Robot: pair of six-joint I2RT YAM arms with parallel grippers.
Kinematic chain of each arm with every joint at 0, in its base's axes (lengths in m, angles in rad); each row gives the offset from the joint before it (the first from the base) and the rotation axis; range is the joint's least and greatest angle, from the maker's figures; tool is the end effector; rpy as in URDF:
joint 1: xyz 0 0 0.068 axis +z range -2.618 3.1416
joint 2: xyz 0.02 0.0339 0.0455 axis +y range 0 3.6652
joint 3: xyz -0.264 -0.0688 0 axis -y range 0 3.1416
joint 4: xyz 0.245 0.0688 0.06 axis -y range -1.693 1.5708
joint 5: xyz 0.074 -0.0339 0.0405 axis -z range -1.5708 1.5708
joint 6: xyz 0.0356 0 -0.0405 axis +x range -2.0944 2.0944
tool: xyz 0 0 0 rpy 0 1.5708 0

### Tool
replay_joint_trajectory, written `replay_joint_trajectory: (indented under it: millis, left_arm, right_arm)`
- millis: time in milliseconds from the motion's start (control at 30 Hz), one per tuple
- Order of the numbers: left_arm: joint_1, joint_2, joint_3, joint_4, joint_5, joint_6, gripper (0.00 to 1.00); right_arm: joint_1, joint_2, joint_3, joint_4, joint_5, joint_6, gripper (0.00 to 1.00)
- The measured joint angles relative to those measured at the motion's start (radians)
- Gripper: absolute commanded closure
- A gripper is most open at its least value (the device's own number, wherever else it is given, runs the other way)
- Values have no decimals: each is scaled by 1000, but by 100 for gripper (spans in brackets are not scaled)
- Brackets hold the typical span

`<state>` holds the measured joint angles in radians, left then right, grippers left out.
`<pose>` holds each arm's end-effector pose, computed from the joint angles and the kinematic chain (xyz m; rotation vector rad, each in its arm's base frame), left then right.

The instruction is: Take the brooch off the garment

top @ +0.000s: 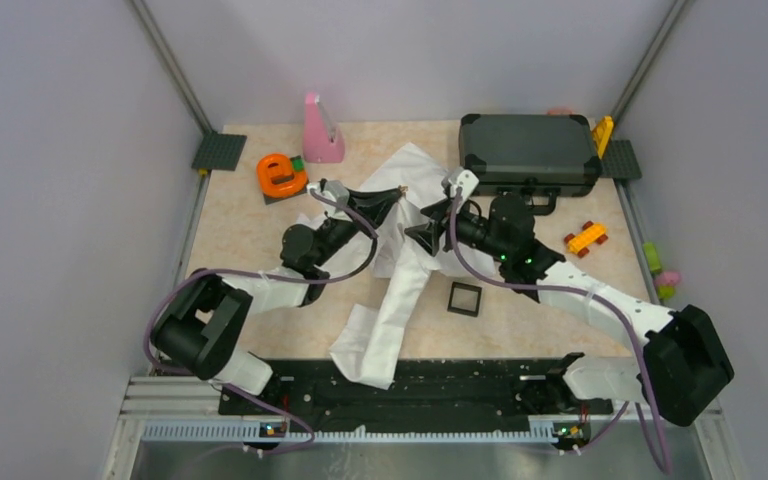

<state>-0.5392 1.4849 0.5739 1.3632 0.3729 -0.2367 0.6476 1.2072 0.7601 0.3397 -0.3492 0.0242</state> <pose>0.2433 -0.1607 0.2665 0.5143 1.0813 -0.8930 0.2158 0.1785 0.2969 -0.7839 1.5479 0.7926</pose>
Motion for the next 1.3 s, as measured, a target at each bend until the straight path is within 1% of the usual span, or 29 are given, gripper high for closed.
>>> replay_joint_trajectory:
  millis: [33, 100, 133, 333, 500, 667, 767, 900, 1067, 1167, 1233, 1300]
  left_arm:
    - [0, 9, 2, 20, 1, -35, 100]
    - [0, 10, 2, 48, 3, -89, 100]
    - [0, 9, 2, 60, 4, -110, 100]
    - [31, -41, 2, 99, 5, -339, 100]
    - [45, -70, 21, 100, 3, -531, 100]
    - [45, -69, 71, 54, 2, -715, 100]
    - [45, -69, 77, 46, -5, -794, 100]
    - [45, -77, 77, 1, -2, -866, 100]
    - [45, -119, 93, -127, 29, -940, 100]
    - [44, -135, 93, -144, 35, -962, 100]
    - [44, -137, 93, -145, 41, -974, 100]
    - [44, -137, 93, -145, 48, -985, 100]
  right_arm:
    - [0, 10, -1, 16, 0, 20, 35]
    - [-6, 11, -14, 60, 0, 69, 25]
    - [-16, 6, -30, 99, -7, 113, 24]
    - [-149, -5, -67, 293, -99, 437, 25]
    - [-152, -2, -103, 507, -133, 652, 28]
    - [-146, 21, -109, 636, -128, 818, 30]
    - [-140, 36, -101, 663, -126, 882, 33]
    - [-132, 52, -87, 674, -128, 921, 38]
    - [-108, 58, -74, 671, -126, 919, 45]
    - [-79, 60, -58, 663, -119, 911, 50]
    - [-60, 68, -51, 673, -111, 911, 56]
    - [-50, 80, -50, 686, -106, 911, 58]
